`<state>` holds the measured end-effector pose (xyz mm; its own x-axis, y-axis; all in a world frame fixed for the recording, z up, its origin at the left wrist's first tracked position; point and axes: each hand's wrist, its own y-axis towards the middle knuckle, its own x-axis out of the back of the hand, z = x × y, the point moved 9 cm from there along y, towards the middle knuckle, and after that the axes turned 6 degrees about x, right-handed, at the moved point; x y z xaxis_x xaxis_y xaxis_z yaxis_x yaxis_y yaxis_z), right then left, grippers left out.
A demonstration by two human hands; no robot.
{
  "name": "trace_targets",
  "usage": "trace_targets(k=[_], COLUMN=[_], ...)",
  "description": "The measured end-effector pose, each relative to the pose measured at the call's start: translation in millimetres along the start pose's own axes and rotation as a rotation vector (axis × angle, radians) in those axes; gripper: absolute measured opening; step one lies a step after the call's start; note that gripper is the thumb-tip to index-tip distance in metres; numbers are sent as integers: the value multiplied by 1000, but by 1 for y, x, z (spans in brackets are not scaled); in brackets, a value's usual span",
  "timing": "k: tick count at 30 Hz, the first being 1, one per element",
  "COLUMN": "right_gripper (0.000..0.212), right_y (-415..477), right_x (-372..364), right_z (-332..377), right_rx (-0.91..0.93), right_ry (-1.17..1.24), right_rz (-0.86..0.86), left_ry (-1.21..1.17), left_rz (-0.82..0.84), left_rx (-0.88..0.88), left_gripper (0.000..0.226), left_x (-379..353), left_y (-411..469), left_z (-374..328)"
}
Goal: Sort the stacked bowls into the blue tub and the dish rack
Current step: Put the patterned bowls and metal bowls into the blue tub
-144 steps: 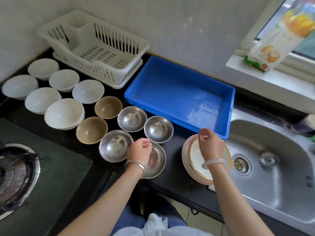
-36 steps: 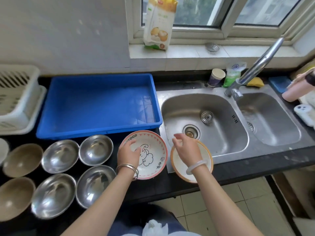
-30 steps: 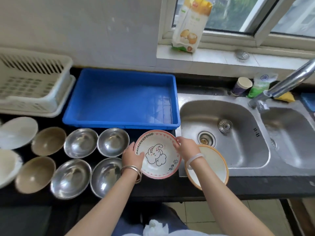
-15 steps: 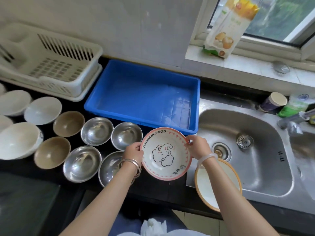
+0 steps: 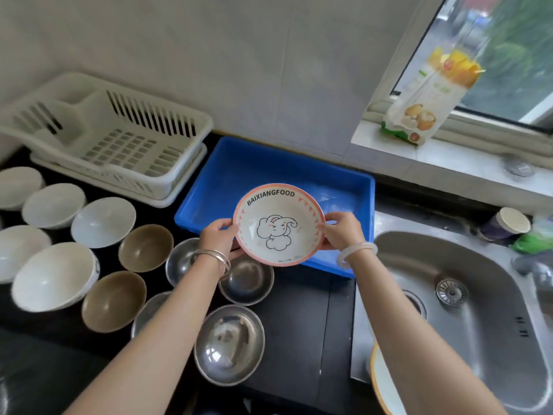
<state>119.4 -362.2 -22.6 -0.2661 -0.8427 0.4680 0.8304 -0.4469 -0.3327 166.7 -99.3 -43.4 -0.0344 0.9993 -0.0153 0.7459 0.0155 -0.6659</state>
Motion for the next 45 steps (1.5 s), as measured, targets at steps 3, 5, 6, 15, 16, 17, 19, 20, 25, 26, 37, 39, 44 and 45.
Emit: trace_targets(k=[3,5,6,15,16,17,19,20,25,26,37,39,44,45], right_gripper=[22,25,25,26,26,26,26,26,28,28,29,30,31,31], right_y=[29,46,55,98,100,102,104,105,104,101,88,95,111,113], right_x=[-23,-38,-46,-100,-103,-107,-112,-115,-123,-126,-152,-156,-160,-160], right_z=[8,10,10,-8,-10,-11,-13,-14,-20,-22,-26,-22,-11,-10], right_rx=[-35,-63,-77,-216,-221,-225,-230,-230,-236,-251,-290,-289,-279,-278], right_ry=[74,100,111,182,188,195,193,191,302,353,693,695,722,722], right_rz=[-18,-37,-45,-73,-78,-81,-86,-90,-95,-74,-26,-40,-52,-53], left_ry=[-12,19,48,158,168,173,181,186,136,98,-148,-206,-296,-304], left_rz=[-22,-33,-33,-51,-53,-57,-62,-64,-47,-30,48,28,12,11], left_rx=[-20,-46,-56,-8,-4,2,7,6,32,69,250,225,206,211], left_gripper=[25,24,23,33,32,32,33,32,34,31,32,31,29,30], left_x=[3,6,7,17,18,19,21,22,21,21,16,15,9,8], left_y=[34,58,70,140,145,149,154,157,160,161,158,160,162,162], left_z=[-18,-28,-32,-34,-34,-34,-34,-36,-39,-34,-9,-11,-19,-20])
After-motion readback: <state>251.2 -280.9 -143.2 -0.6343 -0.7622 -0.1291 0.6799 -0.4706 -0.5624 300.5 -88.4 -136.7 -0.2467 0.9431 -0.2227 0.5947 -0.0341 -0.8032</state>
